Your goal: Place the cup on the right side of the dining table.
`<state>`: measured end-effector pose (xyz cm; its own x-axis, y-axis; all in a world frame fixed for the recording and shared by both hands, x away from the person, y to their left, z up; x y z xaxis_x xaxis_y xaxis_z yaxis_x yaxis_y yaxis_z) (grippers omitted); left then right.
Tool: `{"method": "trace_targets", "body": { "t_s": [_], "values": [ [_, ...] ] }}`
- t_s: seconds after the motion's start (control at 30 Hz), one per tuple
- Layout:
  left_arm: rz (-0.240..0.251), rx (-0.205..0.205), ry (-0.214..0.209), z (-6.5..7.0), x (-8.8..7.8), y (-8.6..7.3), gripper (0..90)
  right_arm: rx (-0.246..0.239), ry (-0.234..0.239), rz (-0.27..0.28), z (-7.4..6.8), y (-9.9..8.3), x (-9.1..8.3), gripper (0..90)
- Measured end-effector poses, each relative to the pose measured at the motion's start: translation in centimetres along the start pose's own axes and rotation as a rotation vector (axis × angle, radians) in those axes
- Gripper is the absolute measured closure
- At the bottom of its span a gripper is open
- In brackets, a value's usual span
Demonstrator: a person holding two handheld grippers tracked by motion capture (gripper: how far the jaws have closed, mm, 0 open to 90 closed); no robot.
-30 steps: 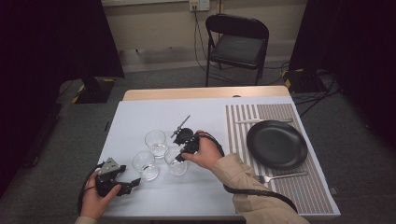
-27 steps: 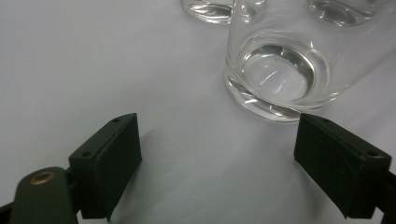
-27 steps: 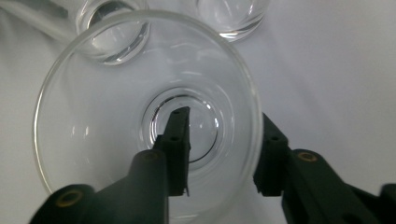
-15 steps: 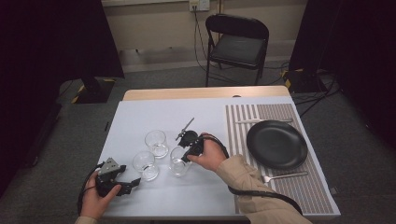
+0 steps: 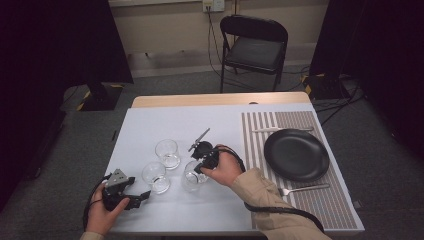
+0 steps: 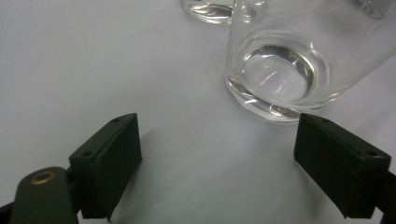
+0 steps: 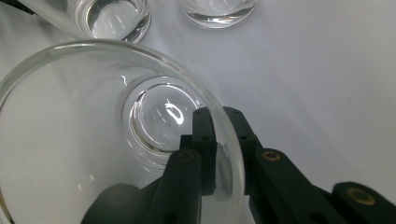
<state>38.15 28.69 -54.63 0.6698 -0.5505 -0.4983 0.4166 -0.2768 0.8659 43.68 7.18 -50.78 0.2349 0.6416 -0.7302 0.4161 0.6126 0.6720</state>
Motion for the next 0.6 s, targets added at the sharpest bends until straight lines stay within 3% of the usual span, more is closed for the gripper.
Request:
{"method": "trace_targets", "body": {
  "t_s": [0.3, 0.6],
  "values": [
    [0.002, -0.004, 0.001, -0.1, 0.0, 0.0, 14.6, 0.071, -0.004, 0.065, 0.6, 0.2, -1.0, 85.2],
    [0.006, -0.008, -0.003, 0.0, 0.0, 0.0, 14.6, 0.122, -0.022, 0.087, 1.8, 0.4, -2.9, 85.2]
  ]
}}
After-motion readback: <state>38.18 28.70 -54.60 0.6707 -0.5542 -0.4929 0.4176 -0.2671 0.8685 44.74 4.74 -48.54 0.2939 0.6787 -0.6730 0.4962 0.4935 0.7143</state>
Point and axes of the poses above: each handheld gripper's, and its own axes: x roughly forward along the jaws, y roughly out of its top, z roughly to its right, the point moved 10 cm from there along x, roughly forward along the jaws, and after that the axes turned 12 degrees about z, right-handed, at the moved point
